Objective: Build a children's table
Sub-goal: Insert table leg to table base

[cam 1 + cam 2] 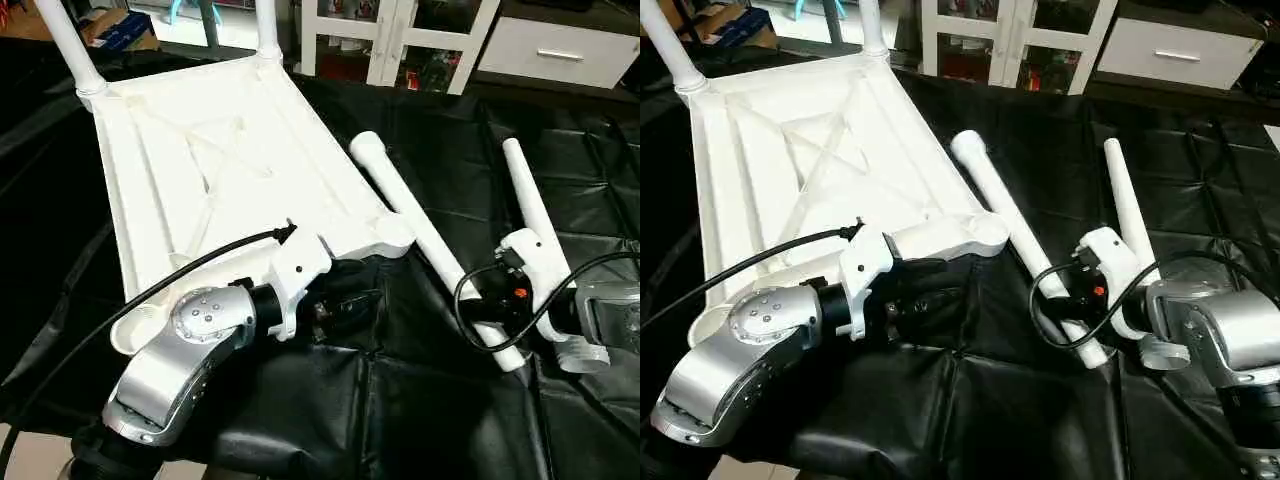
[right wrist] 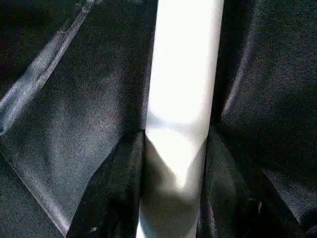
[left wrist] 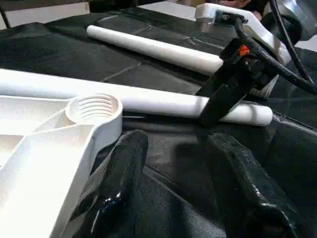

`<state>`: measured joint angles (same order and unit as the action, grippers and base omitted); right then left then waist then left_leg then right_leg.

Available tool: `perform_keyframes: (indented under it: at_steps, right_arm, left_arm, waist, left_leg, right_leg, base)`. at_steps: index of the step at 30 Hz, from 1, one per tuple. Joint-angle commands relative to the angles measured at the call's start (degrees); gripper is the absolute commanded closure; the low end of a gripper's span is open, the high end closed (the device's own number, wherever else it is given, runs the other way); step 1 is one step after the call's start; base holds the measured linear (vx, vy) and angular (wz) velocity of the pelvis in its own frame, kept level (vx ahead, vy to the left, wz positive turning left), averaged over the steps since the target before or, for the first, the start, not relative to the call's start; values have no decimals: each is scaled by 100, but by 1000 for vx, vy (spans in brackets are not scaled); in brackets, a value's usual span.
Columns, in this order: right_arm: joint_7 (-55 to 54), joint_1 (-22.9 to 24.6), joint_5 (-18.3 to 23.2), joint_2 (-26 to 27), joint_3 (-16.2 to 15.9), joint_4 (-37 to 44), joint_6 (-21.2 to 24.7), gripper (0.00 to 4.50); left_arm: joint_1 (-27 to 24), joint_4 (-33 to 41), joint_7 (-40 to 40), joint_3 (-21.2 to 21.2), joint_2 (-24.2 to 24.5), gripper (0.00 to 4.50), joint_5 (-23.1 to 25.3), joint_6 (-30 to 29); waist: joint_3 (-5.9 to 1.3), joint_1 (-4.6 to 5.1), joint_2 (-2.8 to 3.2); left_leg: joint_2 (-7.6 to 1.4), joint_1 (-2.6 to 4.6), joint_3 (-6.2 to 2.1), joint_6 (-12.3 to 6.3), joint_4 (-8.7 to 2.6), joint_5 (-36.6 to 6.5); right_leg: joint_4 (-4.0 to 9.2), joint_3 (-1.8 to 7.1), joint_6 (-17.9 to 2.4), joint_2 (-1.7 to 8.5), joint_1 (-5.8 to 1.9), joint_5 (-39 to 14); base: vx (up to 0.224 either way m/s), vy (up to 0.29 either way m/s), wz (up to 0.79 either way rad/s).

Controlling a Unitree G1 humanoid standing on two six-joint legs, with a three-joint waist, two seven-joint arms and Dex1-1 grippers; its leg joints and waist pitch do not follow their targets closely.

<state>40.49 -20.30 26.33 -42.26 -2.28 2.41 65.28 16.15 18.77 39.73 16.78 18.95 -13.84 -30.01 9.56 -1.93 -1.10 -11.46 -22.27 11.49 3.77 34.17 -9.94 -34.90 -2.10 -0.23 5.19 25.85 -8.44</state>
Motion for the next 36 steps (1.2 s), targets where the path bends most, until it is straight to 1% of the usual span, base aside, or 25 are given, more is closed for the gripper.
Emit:
perform_keyframes:
  at_steps: [1,3,4,5,6,7,9,10,11,12,14,15,19,20,21,23,24,25,26,28,30,31,32,34,36]
  right_arm:
    - [-40,84,30,58,116,-1,11,309]
    - [-81,82,32,77,178,-6,-19,311]
    - [-219,74,91,218,508,-12,-212,311]
    - [-219,74,91,218,508,-12,-212,312]
    - [-304,61,161,339,762,0,-347,312]
    - [-371,42,235,461,964,1,-466,313]
    - [-563,22,253,641,1265,49,-757,314]
    - [-641,8,270,730,1387,69,-881,314]
    - [-641,8,270,730,1387,69,-881,314]
    - [-704,-10,311,843,1542,110,-1021,314]
    - [-733,-14,307,902,1609,143,-1213,315]
    - [-762,-32,327,1036,1765,226,-1576,315]
    - [-649,-34,499,1332,2072,571,-2259,315]
    - [-648,-37,424,1400,2077,725,-2641,315]
    - [-642,-51,320,1461,2039,886,-3029,315]
    - [-799,-205,177,1720,1979,1305,-3685,315]
    - [-794,-268,122,1804,1884,1483,-3911,315]
    - [-813,-313,53,1874,1794,1605,-4129,315]
    - [-804,-336,-25,1934,1672,1714,-4339,315]
    - [-787,-340,-154,2037,1498,1842,-4600,315]
    - [-725,-292,-327,2136,1276,2009,-4918,315]
    - [-725,-292,-327,2136,1276,2009,-4918,316]
    - [-730,-279,-341,2165,1245,2048,-4938,316]
    - [-738,-216,-413,2258,1145,2076,-5196,316]
    - [-741,-200,-415,2279,1131,2089,-5229,316]
  left_arm:
    - [30,8,-75,-59,-35,228,-32,-24]
    - [38,-2,-105,-97,-77,228,-59,5]
    - [88,-41,-237,-274,-273,228,-196,67]
    - [88,-41,-237,-274,-273,228,-196,67]
    - [144,-71,-351,-418,-425,228,-319,41]
    - [199,-100,-430,-520,-526,228,-408,-9]
    - [328,-157,-588,-700,-717,228,-549,-73]
    - [359,-170,-632,-747,-772,228,-585,-77]
    - [359,-170,-632,-747,-772,228,-585,-77]
    - [388,-189,-671,-802,-841,228,-623,-74]
    - [405,-208,-693,-831,-878,228,-643,-69]
    - [448,-245,-751,-878,-939,228,-652,-69]
    - [546,-305,-828,-929,-1003,228,-682,-84]
    - [596,-319,-853,-994,-1077,228,-795,-133]
    - [665,-321,-870,-1102,-1188,211,-1019,-278]
    - [965,-335,-1160,-1495,-1668,193,-1704,-619]
    - [1123,-317,-1217,-1627,-1862,193,-2059,-743]
    - [1265,-316,-1244,-1694,-1990,190,-2277,-791]
    - [1420,-345,-1237,-1721,-2079,181,-2419,-787]
    - [1638,-433,-1188,-1737,-2169,156,-2528,-734]
    - [1858,-445,-975,-1662,-2192,147,-2621,-667]
    - [1858,-445,-975,-1662,-2192,136,-2621,-667]
    - [1897,-432,-922,-1638,-2195,112,-2643,-652]
    - [2070,-266,-881,-1721,-2332,107,-2977,-859]
    - [2097,-207,-870,-1735,-2355,97,-3071,-918]
  waist:
    - [-455,-13,-49]
    - [-454,-12,-40]
    - [-449,-11,-24]
    - [-453,-14,-28]
    - [-462,-15,-44]
    - [-462,-28,2]
    - [-462,-17,-15]
    - [-468,-29,11]
    - [-467,-23,-4]
    - [-480,-31,16]
    - [-483,-28,15]
    - [-490,-30,26]
    - [-483,-20,19]
    - [-478,-26,44]
    - [-477,-25,44]
    - [-462,-18,56]
    - [-463,-16,49]
    - [-460,-27,58]
    - [-448,-18,40]
    - [-441,-17,62]
    - [-463,-14,55]
    - [-462,-9,51]
    - [-469,-11,76]
    - [-495,-16,91]
    - [-505,-14,98]
  left_leg:
    - [-96,89,-50,-233,-379,-1128]
    - [-98,90,-54,-220,-381,-1141]
    - [-102,91,-43,-212,-380,-1168]
    - [-96,90,-45,-203,-375,-1164]
    - [-88,92,-41,-213,-374,-1140]
    - [-86,89,-50,-213,-374,-1119]
    - [-83,90,-37,-240,-374,-1143]
    - [-87,95,-44,-233,-373,-1122]
    - [-80,88,-39,-250,-370,-1102]
    - [-76,88,-46,-274,-369,-1041]
    - [-80,90,-38,-319,-369,-1007]
    - [-77,84,-45,-337,-366,-965]
    - [-79,70,-36,-415,-366,-981]
    - [-80,75,-43,-444,-372,-957]
    - [-82,73,-24,-408,-361,-957]
    - [-76,75,-16,-376,-367,-985]
    - [-74,75,-23,-371,-368,-1020]
    - [-70,75,-26,-364,-367,-1023]
    - [-59,61,-28,-377,-375,-1044]
    - [-59,65,-36,-428,-381,-1058]
    - [-48,51,-30,-470,-374,-964]
    - [-45,42,-35,-485,-376,-921]
    - [-53,53,-41,-515,-380,-850]
    - [-62,52,-32,-553,-367,-687]
    - [-69,55,-37,-606,-364,-591]
  right_leg:
    - [467,200,-1128,149,-353,-1662]
    - [471,197,-1119,149,-349,-1688]
    - [482,207,-1121,156,-339,-1687]
    - [478,203,-1129,155,-341,-1674]
    - [475,200,-1138,142,-347,-1628]
    - [465,194,-1165,145,-346,-1562]
    - [473,192,-1187,132,-344,-1521]
    - [463,189,-1205,138,-346,-1472]
    - [468,188,-1206,134,-347,-1435]
    - [449,182,-1215,130,-360,-1357]
    - [451,178,-1232,126,-357,-1277]
    - [435,174,-1240,127,-370,-1230]
    - [445,175,-1196,140,-367,-1293]
    - [446,171,-1171,141,-365,-1348]
    - [445,175,-1158,154,-345,-1403]
    - [451,175,-1176,143,-330,-1472]
    - [461,163,-1184,142,-332,-1520]
    - [452,162,-1174,145,-330,-1534]
    - [466,155,-1129,130,-330,-1581]
    - [472,153,-1033,120,-324,-1595]
    - [474,154,-969,116,-336,-1489]
    - [468,154,-967,115,-346,-1431]
    - [454,152,-1009,111,-355,-1302]
    - [415,154,-1158,109,-366,-927]
    - [381,150,-1304,105,-381,-663]
  base:
    - [0,0,0]
    - [0,0,0]
    - [0,0,0]
    - [0,0,0]
    - [0,0,0]
    - [0,0,0]
    - [0,0,0]
    - [0,0,0]
    - [0,0,0]
    - [0,0,0]
    - [0,0,0]
    - [0,0,0]
    - [0,0,0]
    - [0,0,0]
    - [0,0,0]
    - [0,0,0]
    - [0,0,0]
    - [0,0,0]
    - [0,0,0]
    - [0,0,0]
    - [0,0,0]
    - [0,0,0]
    - [0,0,0]
    - [0,0,0]
    - [0,0,0]
